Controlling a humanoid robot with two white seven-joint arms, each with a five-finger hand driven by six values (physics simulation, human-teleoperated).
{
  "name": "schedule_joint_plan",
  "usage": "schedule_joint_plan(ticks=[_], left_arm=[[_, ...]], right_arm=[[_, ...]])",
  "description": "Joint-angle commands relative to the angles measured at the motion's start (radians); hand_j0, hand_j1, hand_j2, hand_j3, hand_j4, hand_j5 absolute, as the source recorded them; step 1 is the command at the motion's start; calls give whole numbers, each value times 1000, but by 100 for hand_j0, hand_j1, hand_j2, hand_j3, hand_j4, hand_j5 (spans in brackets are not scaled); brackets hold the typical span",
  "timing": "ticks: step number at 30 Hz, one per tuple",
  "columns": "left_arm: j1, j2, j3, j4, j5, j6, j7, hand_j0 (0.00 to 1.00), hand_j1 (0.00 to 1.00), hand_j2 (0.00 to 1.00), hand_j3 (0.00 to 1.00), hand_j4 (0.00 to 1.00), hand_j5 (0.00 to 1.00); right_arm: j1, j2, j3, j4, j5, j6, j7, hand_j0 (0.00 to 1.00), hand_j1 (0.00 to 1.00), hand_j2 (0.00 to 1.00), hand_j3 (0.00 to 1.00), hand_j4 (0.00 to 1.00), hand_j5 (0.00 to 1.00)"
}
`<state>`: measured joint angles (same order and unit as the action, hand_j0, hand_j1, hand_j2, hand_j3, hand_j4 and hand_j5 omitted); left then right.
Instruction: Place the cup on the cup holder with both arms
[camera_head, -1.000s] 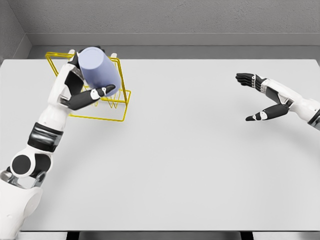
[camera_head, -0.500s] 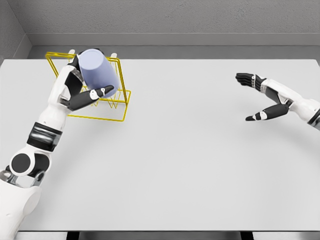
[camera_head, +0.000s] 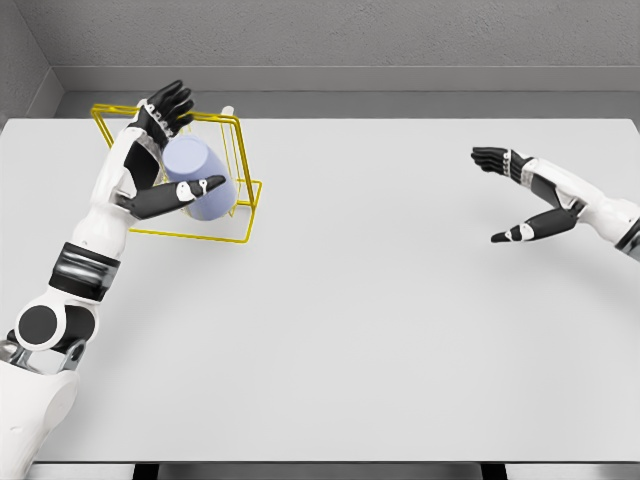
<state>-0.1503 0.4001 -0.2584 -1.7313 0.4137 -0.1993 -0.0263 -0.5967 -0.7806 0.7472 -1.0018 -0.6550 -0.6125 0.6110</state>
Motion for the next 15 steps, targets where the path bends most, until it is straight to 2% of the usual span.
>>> schedule_joint_plan(ticks=[1,8,10,15], left_arm=[[0,0,1,-1,0,0,0,100,100,100,100,100,100],[5,2,5,-11,2,-2,0,100,100,100,100,100,100],[20,2,48,-25,2,-15,-3,100,100,100,100,100,100],[90,3,228,-31,4,-71,-1,100,100,100,100,100,100]], right_arm=[[-2,0,0,-1,-8,2,0,100,100,100,100,100,100],[-2,0,3,-1,-8,2,0,100,100,100,100,100,100],[0,0,1,-1,-8,2,0,100,100,100,100,100,100],[0,0,1,-1,-8,2,0,100,100,100,100,100,100]])
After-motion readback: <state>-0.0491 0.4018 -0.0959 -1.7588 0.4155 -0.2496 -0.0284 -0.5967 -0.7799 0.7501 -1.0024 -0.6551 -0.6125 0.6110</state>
